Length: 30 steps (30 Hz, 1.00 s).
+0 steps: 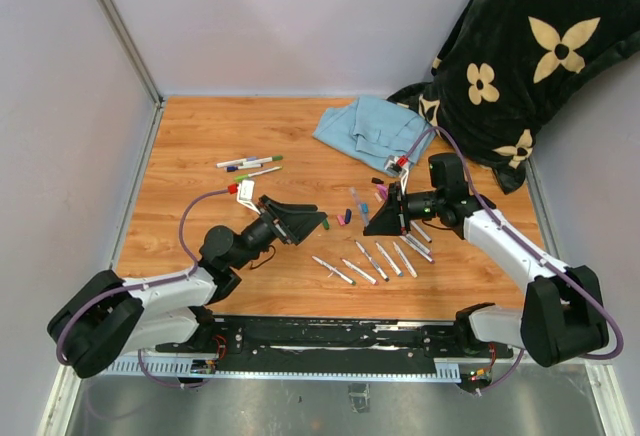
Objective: Open the pen caps
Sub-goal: Open the pen cap from the pen.
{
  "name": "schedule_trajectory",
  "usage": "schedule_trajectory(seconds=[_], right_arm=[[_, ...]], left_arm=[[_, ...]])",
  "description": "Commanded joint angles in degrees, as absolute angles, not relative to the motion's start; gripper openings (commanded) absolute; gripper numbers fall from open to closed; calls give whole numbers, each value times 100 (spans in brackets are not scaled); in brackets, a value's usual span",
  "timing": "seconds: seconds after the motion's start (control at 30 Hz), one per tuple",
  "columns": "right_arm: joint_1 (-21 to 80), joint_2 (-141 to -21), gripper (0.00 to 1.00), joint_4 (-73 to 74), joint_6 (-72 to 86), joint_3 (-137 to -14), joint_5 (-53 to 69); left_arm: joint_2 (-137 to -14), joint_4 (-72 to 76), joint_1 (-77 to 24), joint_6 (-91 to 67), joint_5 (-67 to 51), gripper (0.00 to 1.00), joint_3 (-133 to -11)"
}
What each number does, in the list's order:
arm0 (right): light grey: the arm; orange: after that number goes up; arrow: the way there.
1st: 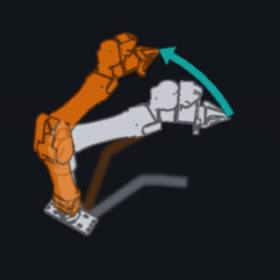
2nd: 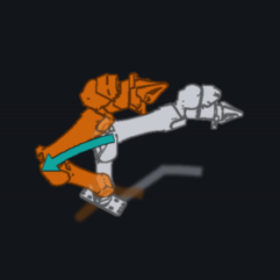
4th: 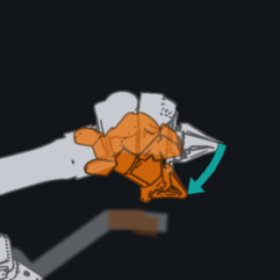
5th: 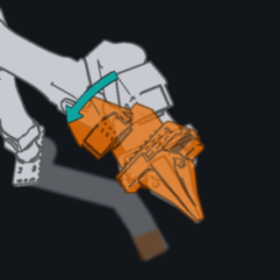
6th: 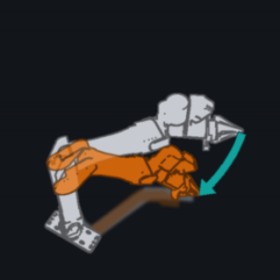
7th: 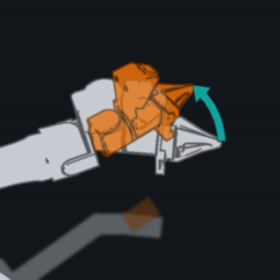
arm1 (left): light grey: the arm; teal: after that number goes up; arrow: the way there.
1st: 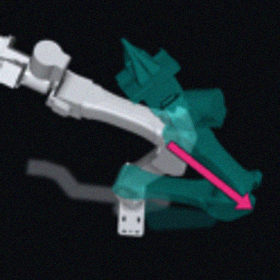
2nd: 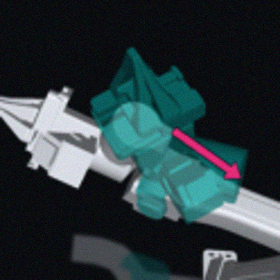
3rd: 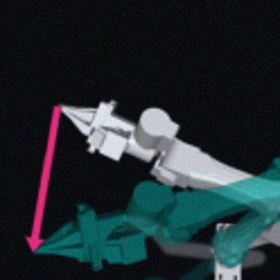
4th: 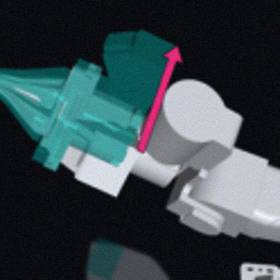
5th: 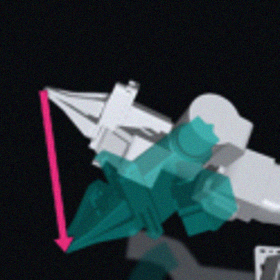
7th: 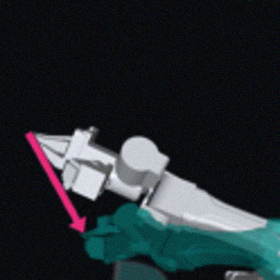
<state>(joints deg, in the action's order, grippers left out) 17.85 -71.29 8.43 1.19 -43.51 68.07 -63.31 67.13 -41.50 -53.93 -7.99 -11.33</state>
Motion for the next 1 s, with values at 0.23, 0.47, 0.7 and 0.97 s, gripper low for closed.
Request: schedule_trajectory(seconds=[0.23,0.47,0.7,0.97], right_arm=[[1693,-7173,2,837,31,-4470,7059],[1709,-7189,2,810,53,-4456,7101],[1754,-7202,2,791,62,-4452,7167],[1775,-7216,2,790,62,-4459,7250]], left_arm=[[-6629,7488,-4263,-5424,-648,97,-1107],[-6602,7480,-4271,-5484,-585,97,-1079],[-6634,7674,-4271,-5564,-552,98,-1039],[-6697,7613,-4263,-5456,-493,99,-1154]])
